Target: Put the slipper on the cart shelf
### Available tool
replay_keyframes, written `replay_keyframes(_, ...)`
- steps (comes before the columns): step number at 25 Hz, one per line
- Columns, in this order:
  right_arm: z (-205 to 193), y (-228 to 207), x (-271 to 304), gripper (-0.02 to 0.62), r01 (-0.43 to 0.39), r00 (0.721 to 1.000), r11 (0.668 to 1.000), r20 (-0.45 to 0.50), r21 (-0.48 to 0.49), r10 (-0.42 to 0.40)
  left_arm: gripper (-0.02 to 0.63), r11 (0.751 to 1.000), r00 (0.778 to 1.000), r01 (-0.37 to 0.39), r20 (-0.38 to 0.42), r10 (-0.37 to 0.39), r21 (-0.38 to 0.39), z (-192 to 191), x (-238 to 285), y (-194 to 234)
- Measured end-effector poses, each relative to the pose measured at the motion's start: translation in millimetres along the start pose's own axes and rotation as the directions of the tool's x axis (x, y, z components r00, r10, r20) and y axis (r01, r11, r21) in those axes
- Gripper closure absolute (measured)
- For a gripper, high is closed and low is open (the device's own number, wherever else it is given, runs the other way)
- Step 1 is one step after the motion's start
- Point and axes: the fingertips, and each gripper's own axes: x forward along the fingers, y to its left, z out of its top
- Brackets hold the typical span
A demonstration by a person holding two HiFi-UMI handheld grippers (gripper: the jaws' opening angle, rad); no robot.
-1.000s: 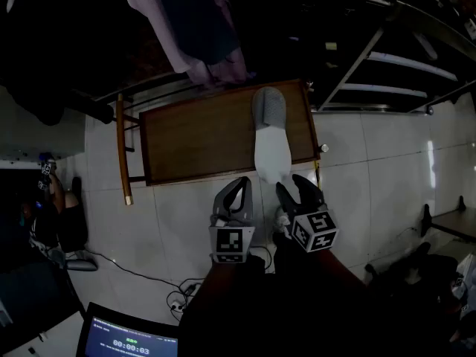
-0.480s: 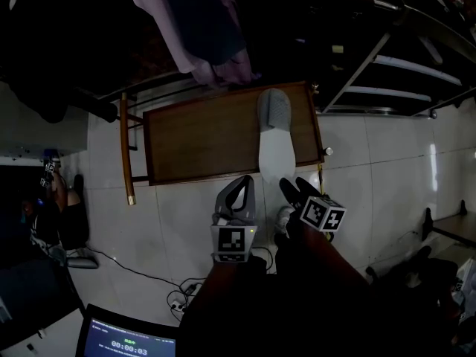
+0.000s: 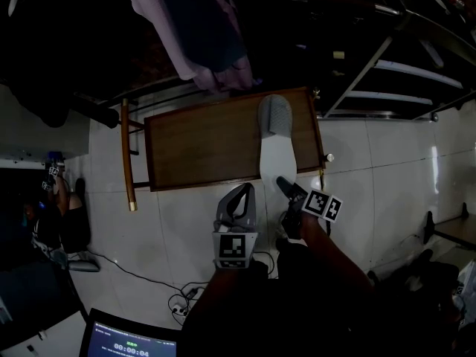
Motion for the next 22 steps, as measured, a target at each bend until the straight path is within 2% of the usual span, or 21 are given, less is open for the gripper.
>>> replay_keyframes(7, -0.2, -14.1, 15.0, 0.299, 0.016, 1.000, 0.998, -0.007, 0.056, -0.015, 0.589, 1.000, 1.000, -0.003, 0.001, 0.003, -0.004, -1.4, 1.7, 1.6)
replay_keyframes(12, 0.8, -11.3, 20.4, 0.299, 0.022, 1.000, 0.998, -0.021, 0.061, -0.021, 0.589, 1.000, 1.000, 0.007, -0.009, -0.007, 0.002, -3.4, 1.2, -2.0)
replay_keyframes(16, 3.5, -11.0, 23.7, 0.325, 0.038, 0.999, 0.998, -0.023, 0.049, -0.037, 0.589, 1.000, 1.000, 0.013, -0.009, -0.013, 0.003, -3.1, 1.0, -3.8)
replay_keyframes(22, 7.3, -12.8, 26.2, 0.365, 0.071, 0.996, 0.997, -0.049, 0.018, -0.070, 0.589, 1.000, 1.000, -0.021, -0.001, 0.021, 0.000, -0.2, -5.2, 8.8)
